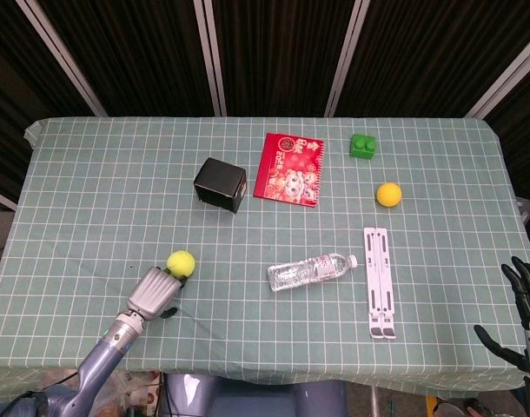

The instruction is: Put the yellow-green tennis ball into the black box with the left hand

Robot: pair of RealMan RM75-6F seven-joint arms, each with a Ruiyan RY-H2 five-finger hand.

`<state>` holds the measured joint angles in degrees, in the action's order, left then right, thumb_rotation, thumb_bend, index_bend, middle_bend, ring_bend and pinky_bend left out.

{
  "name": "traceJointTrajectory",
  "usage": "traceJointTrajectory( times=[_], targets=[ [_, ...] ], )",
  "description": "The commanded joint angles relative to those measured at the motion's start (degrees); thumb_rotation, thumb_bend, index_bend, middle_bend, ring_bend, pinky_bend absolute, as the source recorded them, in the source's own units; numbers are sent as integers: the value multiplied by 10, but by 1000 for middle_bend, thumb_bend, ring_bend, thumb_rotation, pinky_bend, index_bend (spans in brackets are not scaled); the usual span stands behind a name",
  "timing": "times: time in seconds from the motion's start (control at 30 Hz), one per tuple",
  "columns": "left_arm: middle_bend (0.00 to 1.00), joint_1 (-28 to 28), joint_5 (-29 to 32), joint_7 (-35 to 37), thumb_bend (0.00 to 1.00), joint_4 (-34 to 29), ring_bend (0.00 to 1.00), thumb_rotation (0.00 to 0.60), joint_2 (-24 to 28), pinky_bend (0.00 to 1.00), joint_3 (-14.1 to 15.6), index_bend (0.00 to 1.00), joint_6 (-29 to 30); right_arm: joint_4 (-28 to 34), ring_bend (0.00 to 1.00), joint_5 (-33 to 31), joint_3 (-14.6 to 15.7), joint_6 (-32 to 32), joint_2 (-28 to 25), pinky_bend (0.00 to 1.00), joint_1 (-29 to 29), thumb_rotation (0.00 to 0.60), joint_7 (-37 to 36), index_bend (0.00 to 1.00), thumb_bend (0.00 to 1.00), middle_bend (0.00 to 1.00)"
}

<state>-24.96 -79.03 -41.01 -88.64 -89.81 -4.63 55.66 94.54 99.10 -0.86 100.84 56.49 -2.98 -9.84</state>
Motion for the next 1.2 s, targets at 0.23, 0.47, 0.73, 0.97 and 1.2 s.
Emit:
traceJointTrajectory(
  times=[0.23, 0.47, 0.73, 0.97, 1.2],
  targets=[
    [630, -27, 48, -14, 138, -11, 482, 426, 21, 608, -7, 413, -19, 0, 0, -5, -3, 1, 0, 0, -1, 600, 0, 0, 235, 0],
    [629, -48, 79, -7, 139, -8, 480, 391, 36, 608, -10, 411, -33, 0, 0, -10, -6, -2, 2, 0, 0, 600, 3, 0, 235, 0],
    [628, -77, 101, 2, 155, 6, 480, 387, 36, 607, -17, 413, -48, 2, 0, -14, -9, -6, 4, 0, 1, 600, 11, 0, 235, 0],
    [627, -107, 129, -4, 156, 14, 479, 374, 39, 607, -24, 420, -62, 2, 0, -19, -11, -10, 6, 0, 2, 600, 17, 0, 235, 0],
    [624, -136, 152, -16, 156, 26, 478, 373, 32, 607, -26, 421, -68, 1, 0, -24, -14, -9, 7, 0, 2, 600, 17, 0, 235, 0]
  ],
)
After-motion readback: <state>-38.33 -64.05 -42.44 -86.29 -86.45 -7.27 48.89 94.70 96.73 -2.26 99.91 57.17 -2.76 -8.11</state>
